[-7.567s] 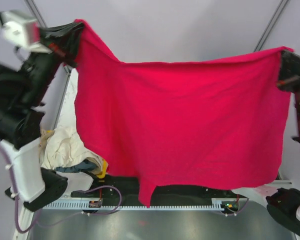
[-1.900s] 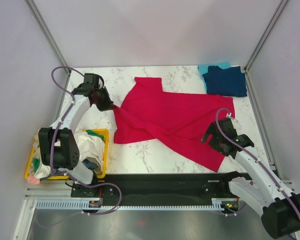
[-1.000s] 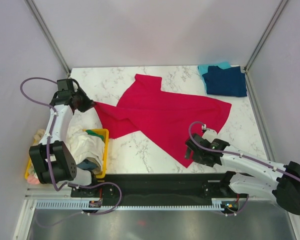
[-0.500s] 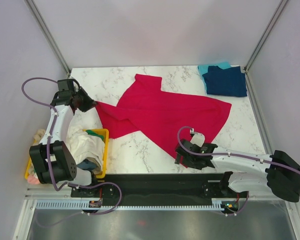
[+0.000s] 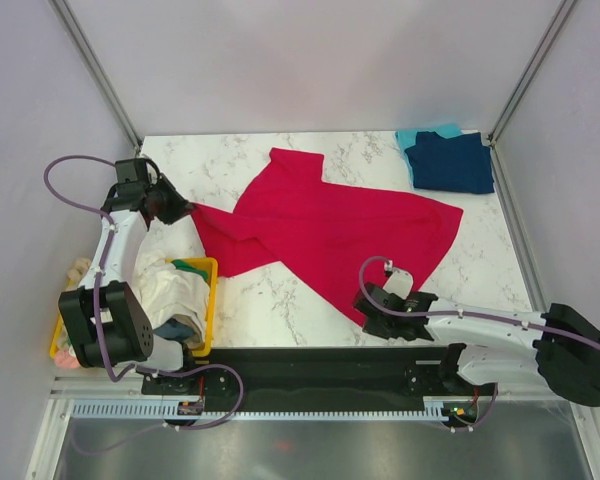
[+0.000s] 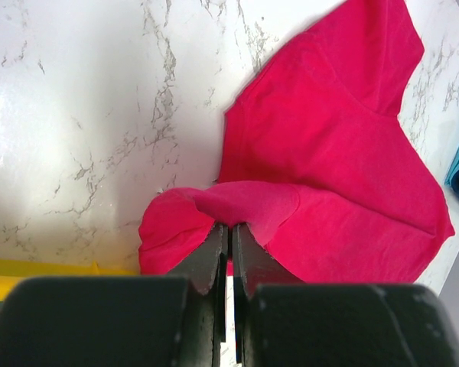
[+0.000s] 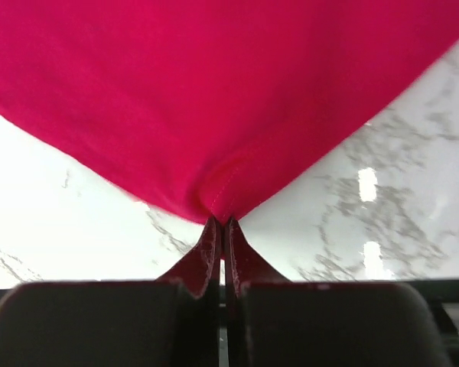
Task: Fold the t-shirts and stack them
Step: Fold the tshirt
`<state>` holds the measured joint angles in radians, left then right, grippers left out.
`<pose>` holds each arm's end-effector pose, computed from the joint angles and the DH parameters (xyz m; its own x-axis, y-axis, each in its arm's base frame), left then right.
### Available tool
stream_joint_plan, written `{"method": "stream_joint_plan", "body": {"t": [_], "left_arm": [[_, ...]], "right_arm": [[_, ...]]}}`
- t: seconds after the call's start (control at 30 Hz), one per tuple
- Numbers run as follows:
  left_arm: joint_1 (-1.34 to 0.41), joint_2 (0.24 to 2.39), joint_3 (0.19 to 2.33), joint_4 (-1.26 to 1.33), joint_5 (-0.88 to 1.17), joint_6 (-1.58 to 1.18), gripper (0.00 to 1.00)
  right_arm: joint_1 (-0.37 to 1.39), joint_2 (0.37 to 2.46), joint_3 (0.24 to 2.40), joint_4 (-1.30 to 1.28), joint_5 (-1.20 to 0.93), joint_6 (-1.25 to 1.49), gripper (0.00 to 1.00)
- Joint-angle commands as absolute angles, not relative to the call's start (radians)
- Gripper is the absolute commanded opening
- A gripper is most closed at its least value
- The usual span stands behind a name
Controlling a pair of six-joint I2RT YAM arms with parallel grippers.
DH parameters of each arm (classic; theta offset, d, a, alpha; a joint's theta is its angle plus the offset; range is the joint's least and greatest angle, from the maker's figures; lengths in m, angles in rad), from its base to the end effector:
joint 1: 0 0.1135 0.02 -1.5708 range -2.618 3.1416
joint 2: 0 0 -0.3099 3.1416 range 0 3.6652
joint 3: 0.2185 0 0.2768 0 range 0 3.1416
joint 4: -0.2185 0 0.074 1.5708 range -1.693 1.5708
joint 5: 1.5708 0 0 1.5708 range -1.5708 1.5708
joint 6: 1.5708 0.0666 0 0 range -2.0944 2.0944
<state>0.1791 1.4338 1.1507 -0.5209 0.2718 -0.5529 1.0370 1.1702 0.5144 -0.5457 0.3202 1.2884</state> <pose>0.3473 0.0447 0.3031 -0.6092 -0.6244 -0.4889 -0.3622 0.7675 -0.5289 0.1195 0.1610 0.1537 -0.8615 0.3340 -0.3825 0.2441 0.9329 0.2649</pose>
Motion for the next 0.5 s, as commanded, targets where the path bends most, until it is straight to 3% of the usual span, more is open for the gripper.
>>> {"method": "stream_joint_plan", "body": {"t": [0.0,0.2,0.3,0.47], "left_arm": [[0.175,1.414,1.147,-0.482,0.298,-0.551,0.02],[0.013,1.416,1.173,-0.488,0.272,-0.497,0.02],[-0.126,1.410,1.181,-0.531,0.270,-0.500,0.02],[-0.345,1.348,1.161,-0.644,0.223,-0.518,0.02]], "right_arm": [[1.043,1.053,0.529,-0.711,0.403,1.331,0.00],[1.031,0.769,0.774,-1.090,0.705,1.426,0.00],[1.028,0.701,0.898,-1.312,0.820,1.472,0.00],[1.022,0.634,1.015,-1.457,0.933,1.473,0.00]]}}
